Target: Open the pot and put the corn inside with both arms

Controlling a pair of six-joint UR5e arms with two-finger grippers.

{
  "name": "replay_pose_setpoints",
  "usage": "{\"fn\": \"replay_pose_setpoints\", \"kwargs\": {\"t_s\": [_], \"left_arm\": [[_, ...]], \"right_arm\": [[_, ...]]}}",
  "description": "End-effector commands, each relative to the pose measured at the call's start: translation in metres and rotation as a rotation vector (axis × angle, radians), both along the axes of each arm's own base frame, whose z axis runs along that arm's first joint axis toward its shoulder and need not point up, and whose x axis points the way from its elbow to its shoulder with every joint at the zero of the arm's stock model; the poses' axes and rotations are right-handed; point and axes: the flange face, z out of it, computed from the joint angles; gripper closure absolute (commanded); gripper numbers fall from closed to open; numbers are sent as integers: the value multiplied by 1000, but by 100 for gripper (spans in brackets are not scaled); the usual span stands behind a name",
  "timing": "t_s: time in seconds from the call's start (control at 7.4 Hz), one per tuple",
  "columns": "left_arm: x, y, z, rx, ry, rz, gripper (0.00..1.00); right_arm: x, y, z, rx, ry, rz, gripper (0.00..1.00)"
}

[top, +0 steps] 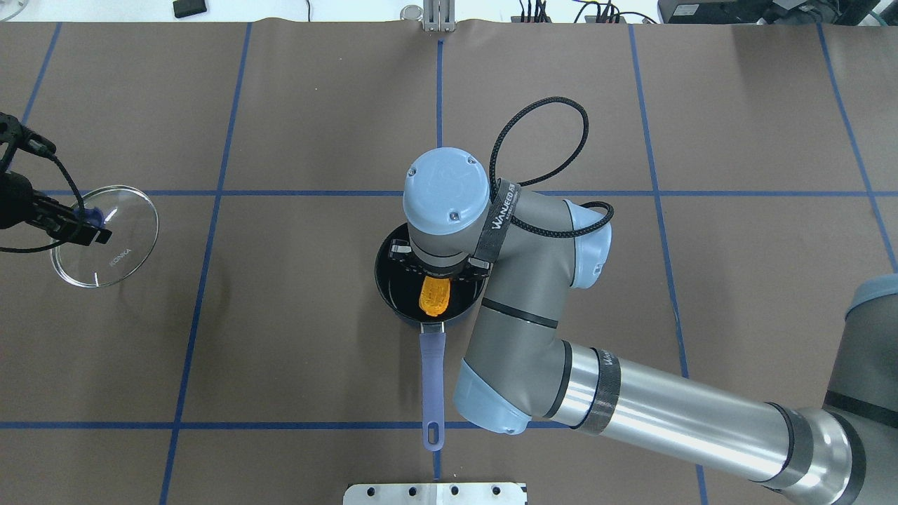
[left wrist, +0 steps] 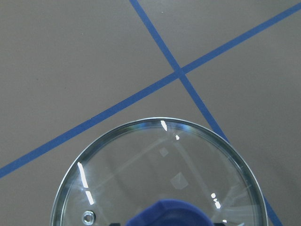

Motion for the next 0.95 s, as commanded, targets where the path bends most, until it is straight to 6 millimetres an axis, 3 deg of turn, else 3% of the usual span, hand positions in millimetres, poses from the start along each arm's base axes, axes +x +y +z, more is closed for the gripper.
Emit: {"fn": "replay_pose_setpoints", "kwargs": {"t_s": [0.0,0.14,0.27,0.41,0.68,0.81], "left_arm": [[-1,0,1,0,-3,-3,32],[-4,5,9,-12,-13,-5,32],[-4,6,10,-12,-16,-6,32],[-5,7,16,-12,-23,-2,32],[-5,9,25,-19,-41,-3,32],[-1,6,33,-30,-49,0,33]], "right_arm": [[-3,0,4,6,10,-3,53],[-3,-1,4,12,15,2,41],[-1,-3,2,22,13,7,9],[7,-14,-7,43,4,15,0],[56,-61,-19,52,-33,34,0],[90,-83,-25,43,-74,5,0]]}}
